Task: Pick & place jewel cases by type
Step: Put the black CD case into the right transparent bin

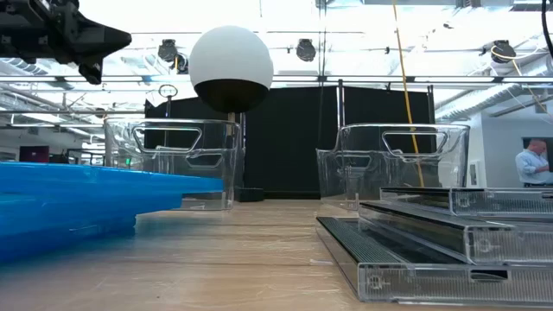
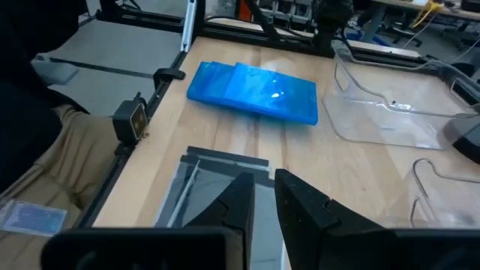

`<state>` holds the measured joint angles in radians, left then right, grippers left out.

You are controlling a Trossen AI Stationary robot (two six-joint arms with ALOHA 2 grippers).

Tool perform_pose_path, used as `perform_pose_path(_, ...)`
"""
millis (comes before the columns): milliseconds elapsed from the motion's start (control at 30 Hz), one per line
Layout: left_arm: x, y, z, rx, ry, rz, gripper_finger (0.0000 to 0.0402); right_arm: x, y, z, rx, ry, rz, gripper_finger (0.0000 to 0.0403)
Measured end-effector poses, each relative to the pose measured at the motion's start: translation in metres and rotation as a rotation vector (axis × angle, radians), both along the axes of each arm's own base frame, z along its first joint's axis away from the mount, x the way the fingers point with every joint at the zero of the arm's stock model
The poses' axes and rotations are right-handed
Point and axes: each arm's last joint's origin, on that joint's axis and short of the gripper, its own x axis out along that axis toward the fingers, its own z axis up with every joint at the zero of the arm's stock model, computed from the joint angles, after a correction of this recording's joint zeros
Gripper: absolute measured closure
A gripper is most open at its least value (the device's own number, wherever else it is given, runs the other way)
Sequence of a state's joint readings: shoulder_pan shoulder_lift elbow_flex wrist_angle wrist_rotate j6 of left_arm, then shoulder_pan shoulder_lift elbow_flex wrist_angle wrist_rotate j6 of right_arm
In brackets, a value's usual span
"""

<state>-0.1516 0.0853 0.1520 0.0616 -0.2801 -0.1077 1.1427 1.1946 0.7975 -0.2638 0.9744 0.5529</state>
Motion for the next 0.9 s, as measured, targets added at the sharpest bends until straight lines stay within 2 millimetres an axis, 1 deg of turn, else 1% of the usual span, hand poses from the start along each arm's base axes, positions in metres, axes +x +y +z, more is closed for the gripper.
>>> perform_pose_path(67,0.001,-0.001,0.002,0.016,-0.021,-0.03,0.0391,0.0,0.0,0.0,0.029,0.004,-0.009,0.0358)
perform_pose_path(167,0.005,-0.005,0.005,0.074,-0.033,-0.123,0.0391,0.001,-0.002,0.001,0.073,-0.024,-0.072,0.0354)
perform_pose_path(300,0.023,-0.01,-0.001,0.124,0.057,-0.086,0.0378,0.005,-0.005,0.0,0.084,-0.023,-0.103,0.0332)
perform_pose_path(400,0.04,-0.017,0.002,0.182,0.125,-0.13,0.0359,0.008,-0.009,-0.002,0.123,-0.008,-0.15,0.0304)
perform_pose_path(467,0.054,-0.024,0.007,0.216,0.182,-0.191,0.035,0.009,-0.013,-0.005,0.187,0.018,-0.203,0.0282)
perform_pose_path(567,0.081,-0.036,0.019,0.239,0.275,-0.23,0.0347,0.011,-0.021,-0.011,0.272,0.09,-0.269,0.0247)
perform_pose_path(700,0.122,-0.051,0.033,0.25,0.343,-0.234,0.036,0.012,-0.028,-0.017,0.315,0.172,-0.327,0.021)
perform_pose_path(800,0.148,-0.064,0.032,0.309,0.394,-0.292,0.0374,0.012,-0.03,-0.022,0.31,0.195,-0.34,0.0199)
perform_pose_path(900,0.17,-0.077,0.03,0.373,0.421,-0.368,0.0391,0.01,-0.031,-0.031,0.318,0.197,-0.344,0.0198)
